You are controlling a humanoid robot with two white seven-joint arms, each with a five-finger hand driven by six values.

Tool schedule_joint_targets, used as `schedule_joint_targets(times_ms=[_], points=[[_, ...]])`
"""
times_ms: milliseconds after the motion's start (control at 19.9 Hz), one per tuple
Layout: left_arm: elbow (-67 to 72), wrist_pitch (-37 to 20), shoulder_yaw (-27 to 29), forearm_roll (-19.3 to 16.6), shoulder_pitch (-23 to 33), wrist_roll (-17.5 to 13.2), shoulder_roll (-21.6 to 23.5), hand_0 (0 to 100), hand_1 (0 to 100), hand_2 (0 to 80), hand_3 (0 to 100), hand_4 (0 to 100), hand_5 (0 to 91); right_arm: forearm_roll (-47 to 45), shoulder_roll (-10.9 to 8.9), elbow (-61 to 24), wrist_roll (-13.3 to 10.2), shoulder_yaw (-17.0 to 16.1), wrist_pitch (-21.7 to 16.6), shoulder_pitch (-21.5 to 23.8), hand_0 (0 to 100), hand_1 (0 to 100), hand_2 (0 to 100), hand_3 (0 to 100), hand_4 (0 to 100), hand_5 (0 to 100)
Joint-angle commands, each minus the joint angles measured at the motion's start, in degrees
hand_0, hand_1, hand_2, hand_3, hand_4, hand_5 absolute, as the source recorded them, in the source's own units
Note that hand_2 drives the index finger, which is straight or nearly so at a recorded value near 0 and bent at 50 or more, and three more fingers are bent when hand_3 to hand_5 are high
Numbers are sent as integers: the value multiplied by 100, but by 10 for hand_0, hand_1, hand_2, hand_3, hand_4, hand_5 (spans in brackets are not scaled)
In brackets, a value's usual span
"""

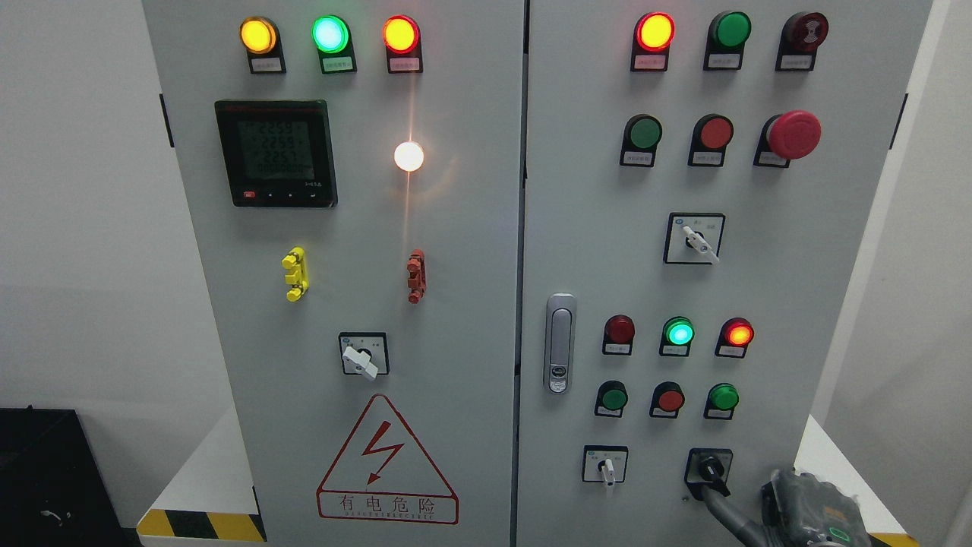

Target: Flip black knob to close circuit

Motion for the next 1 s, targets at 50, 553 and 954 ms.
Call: schedule_joint_targets(times_ms=[50, 553, 954], points=[[0, 0, 0, 0, 0, 4, 0, 120, 556, 0, 0, 0, 0, -11, -2, -38, -29, -126, -15, -31, 0, 0, 856, 1000, 908, 926], [0, 0, 0, 0, 0, 4, 0, 120, 556, 0, 0, 0, 0, -38, 7, -82, -29, -153, -24, -31, 0, 0, 854, 1000, 906, 925], [0, 0, 0, 0, 0, 4, 0, 120, 556, 0, 0, 0, 0, -213, 24, -223, -20, 13, -24, 22, 0, 0, 851, 1000, 903, 925]])
